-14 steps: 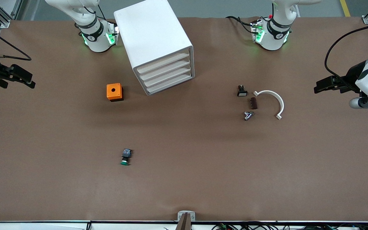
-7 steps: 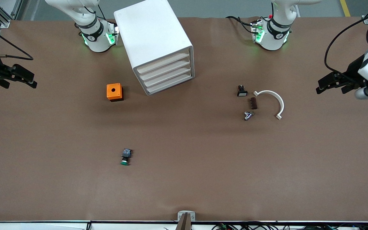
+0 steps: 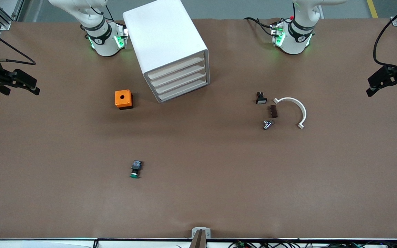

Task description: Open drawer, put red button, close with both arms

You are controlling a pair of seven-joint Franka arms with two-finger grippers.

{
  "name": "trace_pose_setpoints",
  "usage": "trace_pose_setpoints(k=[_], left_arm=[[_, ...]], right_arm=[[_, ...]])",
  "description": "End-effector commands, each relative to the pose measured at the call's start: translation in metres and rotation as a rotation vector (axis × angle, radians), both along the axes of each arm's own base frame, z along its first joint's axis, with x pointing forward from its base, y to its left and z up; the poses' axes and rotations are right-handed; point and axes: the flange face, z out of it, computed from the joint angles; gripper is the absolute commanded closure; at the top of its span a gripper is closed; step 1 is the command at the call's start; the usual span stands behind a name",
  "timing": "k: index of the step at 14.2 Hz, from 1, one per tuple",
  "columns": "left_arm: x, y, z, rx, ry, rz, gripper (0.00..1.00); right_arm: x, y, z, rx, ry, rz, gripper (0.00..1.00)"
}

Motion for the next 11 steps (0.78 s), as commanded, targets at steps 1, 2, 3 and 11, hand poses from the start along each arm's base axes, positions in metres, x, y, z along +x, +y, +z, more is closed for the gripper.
trace_pose_setpoints(k=[1, 2, 3, 11], left_arm=[[-0.0018, -0.0008, 0.0086, 0.010, 0.009, 0.004, 0.01], [-0.0013, -0.0017, 0.0078, 0.009, 0.011, 0.010, 0.01], [-0.0013, -0.0018, 0.0078, 0.007, 0.011, 0.009, 0.01], [0.0007, -0.0011, 0.0054, -0.028, 0.019, 0.017, 0.01]], right_arm=[[-0.0090, 0.0005, 0.0036, 0.007, -0.001, -0.014, 0.00], [-0.0093, 0.0006, 0.0034, 0.007, 0.002, -0.014, 0.00], [-0.0093, 0.0006, 0.0034, 0.007, 0.002, -0.014, 0.00], [-0.0104, -0.0011, 0.0036, 0.007, 0.006, -0.017, 0.00]])
